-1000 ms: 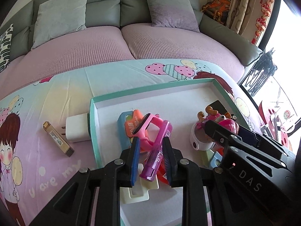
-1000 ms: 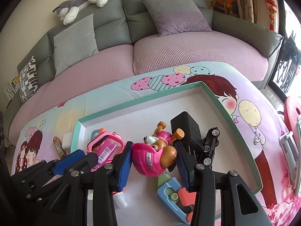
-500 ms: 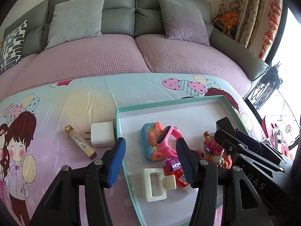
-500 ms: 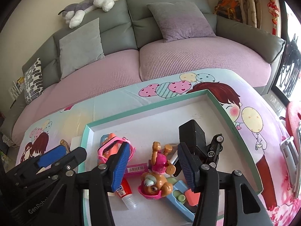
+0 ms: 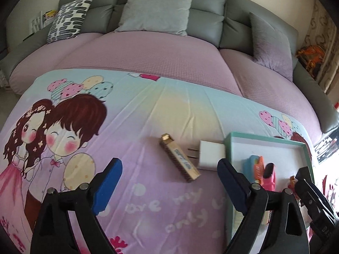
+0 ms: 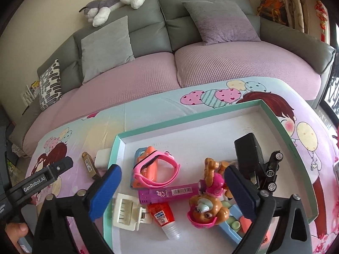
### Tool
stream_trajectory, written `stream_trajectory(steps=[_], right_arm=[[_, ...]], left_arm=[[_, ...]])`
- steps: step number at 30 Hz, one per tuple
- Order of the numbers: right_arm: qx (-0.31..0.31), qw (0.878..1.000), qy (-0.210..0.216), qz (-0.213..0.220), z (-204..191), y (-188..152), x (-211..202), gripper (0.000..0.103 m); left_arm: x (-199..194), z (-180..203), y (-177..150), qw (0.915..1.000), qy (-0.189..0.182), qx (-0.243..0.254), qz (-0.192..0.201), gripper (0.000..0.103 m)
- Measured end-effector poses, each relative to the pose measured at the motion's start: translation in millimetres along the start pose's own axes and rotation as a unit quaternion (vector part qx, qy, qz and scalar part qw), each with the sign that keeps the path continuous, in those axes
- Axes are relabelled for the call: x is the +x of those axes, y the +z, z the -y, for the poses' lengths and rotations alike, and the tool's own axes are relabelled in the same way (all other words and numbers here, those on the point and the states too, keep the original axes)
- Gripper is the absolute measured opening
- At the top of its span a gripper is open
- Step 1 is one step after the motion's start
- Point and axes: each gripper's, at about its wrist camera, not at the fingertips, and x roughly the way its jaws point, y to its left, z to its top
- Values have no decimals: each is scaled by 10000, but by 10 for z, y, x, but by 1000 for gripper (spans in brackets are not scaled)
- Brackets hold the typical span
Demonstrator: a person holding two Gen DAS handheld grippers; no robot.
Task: Organize rigid objects
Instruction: 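Move left gripper to gold patterned box beside the tray, then close left gripper on the gold patterned box and lift it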
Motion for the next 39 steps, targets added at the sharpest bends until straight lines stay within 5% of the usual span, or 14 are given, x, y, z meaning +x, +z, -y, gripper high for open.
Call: stream_trajectory(steps=[7,24,39], right_arm=[[-157,9997,186,-49,-224,-25,87,103],[-609,9979,216,-56,-719,98,247,103],[-239,9997,-32,49,-545,206,303,103]], left_arm=[[52,-288,14,9989,250,-392,25,92],[274,-340,81,9991,20,-417,-97,93],[670,-63,100,9990,39,51,-436,93]])
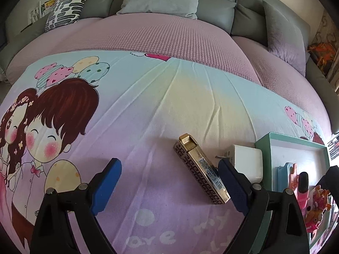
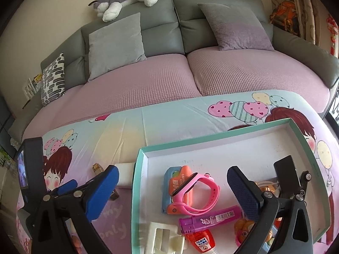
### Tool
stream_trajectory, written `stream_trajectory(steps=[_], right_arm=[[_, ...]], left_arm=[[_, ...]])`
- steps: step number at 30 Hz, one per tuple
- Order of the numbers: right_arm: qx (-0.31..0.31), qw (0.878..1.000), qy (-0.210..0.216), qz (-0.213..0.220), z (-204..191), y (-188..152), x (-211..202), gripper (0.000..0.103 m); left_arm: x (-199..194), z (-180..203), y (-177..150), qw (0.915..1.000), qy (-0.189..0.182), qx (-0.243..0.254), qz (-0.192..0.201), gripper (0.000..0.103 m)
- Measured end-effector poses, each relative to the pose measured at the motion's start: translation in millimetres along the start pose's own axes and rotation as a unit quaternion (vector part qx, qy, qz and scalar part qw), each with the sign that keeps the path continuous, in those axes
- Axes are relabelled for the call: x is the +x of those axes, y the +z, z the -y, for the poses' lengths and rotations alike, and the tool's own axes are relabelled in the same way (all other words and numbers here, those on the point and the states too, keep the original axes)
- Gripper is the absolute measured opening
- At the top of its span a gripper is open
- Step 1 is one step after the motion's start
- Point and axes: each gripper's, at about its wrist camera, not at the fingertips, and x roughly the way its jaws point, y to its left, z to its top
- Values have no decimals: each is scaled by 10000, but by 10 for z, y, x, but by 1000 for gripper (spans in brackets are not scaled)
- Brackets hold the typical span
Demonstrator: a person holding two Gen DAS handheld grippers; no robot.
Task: Organize rigid objects
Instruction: 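Close left gripper on the gold patterned box and lift it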
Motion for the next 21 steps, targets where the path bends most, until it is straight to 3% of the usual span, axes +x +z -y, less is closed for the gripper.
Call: stream_trajectory(steps=[8,13,18,21], right_arm=[[-22,10000,-25,-34,2,-6,28,103],[-49,9999,-22,-87,-10,-20,59,103],[-97,9999,33,-106,-47,-31,73,103],[-197,9997,23,-138,-98,-47,89,103]], left_arm=[[37,53,-3,9993,313,190,-37,93],[7,-32,-25,9949,932,377,-81,93],[53,-52,-43,9943,970,419,-114,92],[47,16,-44,9954,782,541,-67,71]])
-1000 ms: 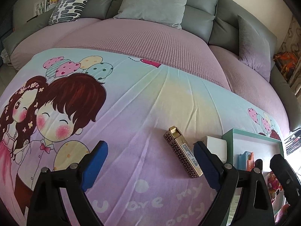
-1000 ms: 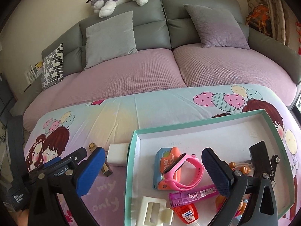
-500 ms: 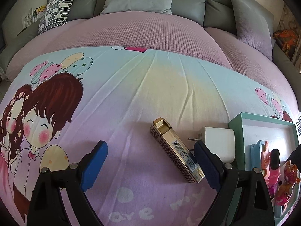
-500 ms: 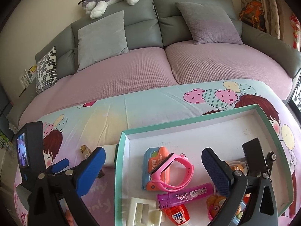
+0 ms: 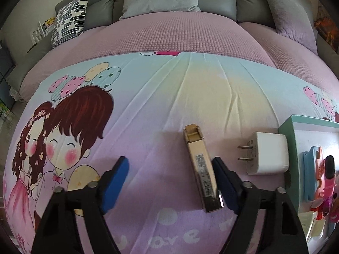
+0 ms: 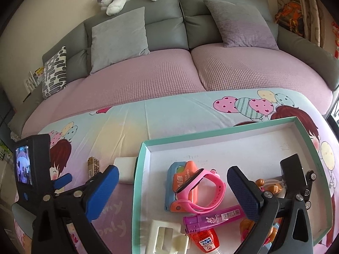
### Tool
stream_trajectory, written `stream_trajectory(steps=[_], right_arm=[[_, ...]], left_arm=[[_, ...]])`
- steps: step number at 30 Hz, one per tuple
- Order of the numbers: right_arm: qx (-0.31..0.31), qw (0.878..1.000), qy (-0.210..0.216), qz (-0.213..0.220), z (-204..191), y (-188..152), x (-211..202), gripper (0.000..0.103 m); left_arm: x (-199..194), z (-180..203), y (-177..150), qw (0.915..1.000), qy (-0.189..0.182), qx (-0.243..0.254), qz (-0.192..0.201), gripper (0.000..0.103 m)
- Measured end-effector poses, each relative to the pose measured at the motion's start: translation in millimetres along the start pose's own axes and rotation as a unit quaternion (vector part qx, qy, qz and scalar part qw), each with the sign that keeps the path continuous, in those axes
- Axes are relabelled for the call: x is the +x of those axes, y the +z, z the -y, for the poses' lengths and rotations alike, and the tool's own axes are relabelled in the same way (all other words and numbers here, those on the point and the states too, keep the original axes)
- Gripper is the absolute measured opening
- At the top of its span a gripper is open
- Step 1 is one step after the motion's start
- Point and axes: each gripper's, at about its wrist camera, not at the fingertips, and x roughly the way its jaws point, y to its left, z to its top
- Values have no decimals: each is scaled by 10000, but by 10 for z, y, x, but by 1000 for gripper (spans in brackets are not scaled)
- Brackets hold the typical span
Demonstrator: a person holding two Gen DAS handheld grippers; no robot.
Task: Organize rigid objects
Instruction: 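Close left gripper on the gold patterned box and lift it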
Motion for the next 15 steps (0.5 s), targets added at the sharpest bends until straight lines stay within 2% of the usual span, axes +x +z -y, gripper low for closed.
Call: stream_trajectory(steps=[1,3,6,8,10,15], right_arm=[[-25,10000,-9,9,-13,-3,1,103],[-57,10000,-17,19,-36,-10,6,103],[-116,9999,-37,3,-89,-20,28,103],[-183,9998,-46,10,-139,-27,39,103],[-221,9998,-16,5,-193,-32,54,103],[-364,9992,151,-62,-369,-33,115,103]], left_arm=[[-1,14,-1,9999,-105,0,-4,63],[-2,48,-4,9999,-126,73,9,61],[-17,12,-7,9995,-313,8,2,49],[-28,-17,-20,9997,-245,23,-3,35],[-40,-75,-33,9997,-240,-5,6,27],[-46,-287,-64,9995,-257,-196,-5,20]])
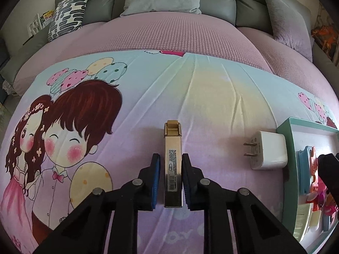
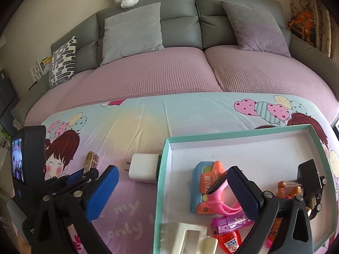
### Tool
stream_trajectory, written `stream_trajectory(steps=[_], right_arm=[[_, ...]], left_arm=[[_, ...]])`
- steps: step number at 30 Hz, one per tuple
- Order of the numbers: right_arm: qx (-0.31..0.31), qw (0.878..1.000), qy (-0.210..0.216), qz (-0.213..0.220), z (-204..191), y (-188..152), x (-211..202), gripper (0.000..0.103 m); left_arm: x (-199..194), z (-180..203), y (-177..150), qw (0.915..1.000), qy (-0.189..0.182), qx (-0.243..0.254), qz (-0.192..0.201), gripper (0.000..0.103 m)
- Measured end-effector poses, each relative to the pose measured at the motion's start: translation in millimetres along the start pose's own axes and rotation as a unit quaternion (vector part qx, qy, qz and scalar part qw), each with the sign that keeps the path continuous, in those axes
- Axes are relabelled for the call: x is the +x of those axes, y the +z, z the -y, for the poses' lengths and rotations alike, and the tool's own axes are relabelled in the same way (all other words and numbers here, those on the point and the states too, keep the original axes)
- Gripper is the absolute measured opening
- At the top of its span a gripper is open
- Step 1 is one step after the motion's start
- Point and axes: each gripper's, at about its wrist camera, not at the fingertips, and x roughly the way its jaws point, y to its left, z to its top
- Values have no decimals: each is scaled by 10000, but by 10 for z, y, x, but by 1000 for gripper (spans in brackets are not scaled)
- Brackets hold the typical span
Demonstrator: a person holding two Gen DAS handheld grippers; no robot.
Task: Organize rigid objects
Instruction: 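Close left gripper on the gold patterned box and lift it, then move right gripper to white charger plug and close on it while left holds gold box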
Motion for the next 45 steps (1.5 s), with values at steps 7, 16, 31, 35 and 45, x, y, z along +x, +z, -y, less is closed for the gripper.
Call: stream_trajectory(steps=[7,16,31,35,45], right_arm=[[-389,9988,215,-227,-263,112,147,103],[-501,9934,726,-734,-448,210,347,88],[-735,9852,465,-1475,-599,314,627,82],[-685,9835,312,-1648,-578,296,723,80],[-975,9805,-108,-1702,-690,256,810,82]], left_arm=[[-12,-367,-55,9994,167,-312,-27,20],[-5,-658,-94,9980,73,-622,-41,20],[7,-797,-126,9955,-282,-909,26,20],[-2,-818,-128,9948,-338,-958,34,20],[-11,-841,-129,9939,-423,-1017,51,20]])
